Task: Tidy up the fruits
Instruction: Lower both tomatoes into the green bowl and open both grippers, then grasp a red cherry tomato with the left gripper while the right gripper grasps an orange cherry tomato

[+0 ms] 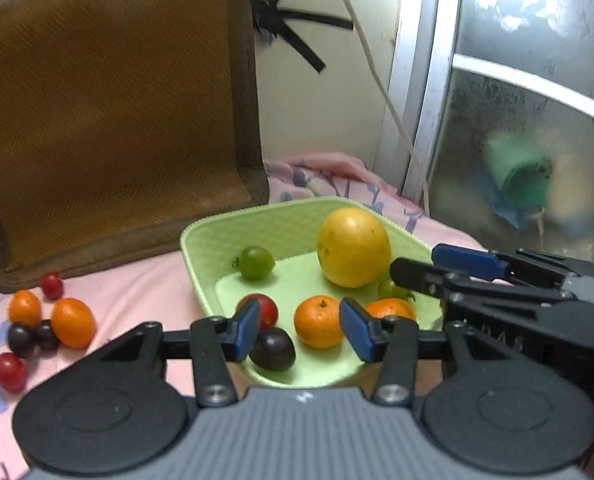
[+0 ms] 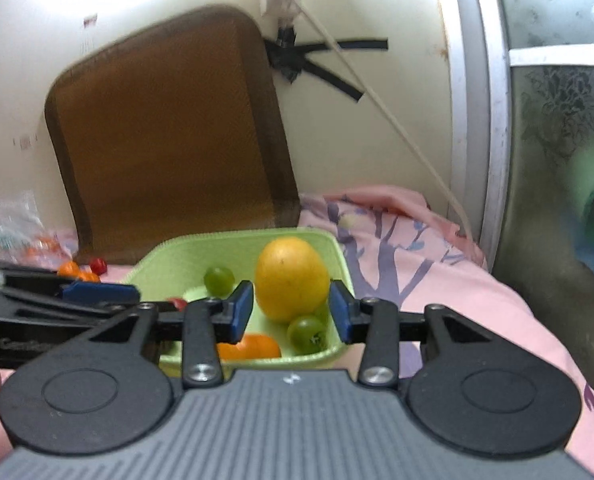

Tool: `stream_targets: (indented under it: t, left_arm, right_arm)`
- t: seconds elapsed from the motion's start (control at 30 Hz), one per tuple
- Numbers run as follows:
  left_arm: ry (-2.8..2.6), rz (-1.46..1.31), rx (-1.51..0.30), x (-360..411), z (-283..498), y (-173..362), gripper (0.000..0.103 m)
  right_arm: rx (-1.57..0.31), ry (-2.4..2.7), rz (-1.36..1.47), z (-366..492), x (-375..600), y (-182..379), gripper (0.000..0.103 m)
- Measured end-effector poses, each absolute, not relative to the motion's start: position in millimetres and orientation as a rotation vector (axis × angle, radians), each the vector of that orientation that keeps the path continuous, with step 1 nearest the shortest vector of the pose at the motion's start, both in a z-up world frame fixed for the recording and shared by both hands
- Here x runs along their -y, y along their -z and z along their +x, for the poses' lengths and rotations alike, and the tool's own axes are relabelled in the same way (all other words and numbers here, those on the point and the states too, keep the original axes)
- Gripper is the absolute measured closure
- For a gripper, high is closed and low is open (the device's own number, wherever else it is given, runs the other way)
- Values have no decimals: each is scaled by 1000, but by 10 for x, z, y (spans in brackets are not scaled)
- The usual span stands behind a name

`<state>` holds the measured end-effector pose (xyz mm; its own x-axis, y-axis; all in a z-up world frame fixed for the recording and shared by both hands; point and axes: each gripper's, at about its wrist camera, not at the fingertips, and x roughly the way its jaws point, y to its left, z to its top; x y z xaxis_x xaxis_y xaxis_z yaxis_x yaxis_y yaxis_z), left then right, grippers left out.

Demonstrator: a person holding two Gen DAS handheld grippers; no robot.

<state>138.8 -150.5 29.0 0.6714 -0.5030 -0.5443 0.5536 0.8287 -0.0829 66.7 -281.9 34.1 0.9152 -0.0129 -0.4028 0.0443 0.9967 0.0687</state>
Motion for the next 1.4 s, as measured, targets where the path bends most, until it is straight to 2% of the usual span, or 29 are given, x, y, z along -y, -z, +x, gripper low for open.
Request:
stream_targets:
  t: [0.23, 0.4, 0.53, 1.0, 1.2, 1.23, 1.3, 1.4]
  left_arm:
    - [535, -21, -537, 680, 1062, -445, 58]
    - [307, -41, -616, -150, 1088, -236, 60]
    - [236, -70, -648, -491, 1265, -166, 60]
    - [290, -3, -639, -238, 1894, -29, 54]
    - [307, 43, -644, -98, 1893, 34, 55]
    - [307, 42, -647, -85, 1900, 32, 58]
    - [329, 15, -661, -77, 1904, 30, 74]
    - [316, 6, -661, -73, 1814, 9, 74]
  right_arm:
    - [-368, -77, 85, 502, 2531, -543, 59]
    - [-416, -234, 9, 520, 1971, -483, 60]
    - [-478, -305, -43, 658, 1558, -333, 60]
    - [-620, -358, -181, 1193, 931, 14, 61]
    - [-678, -353, -136, 1254, 967, 78, 72]
    - [-679, -351, -136, 1245, 962, 70, 72]
    - [-671, -340, -137, 1190, 962, 52, 72]
    - [-667, -346, -108, 1070, 1013, 11, 72]
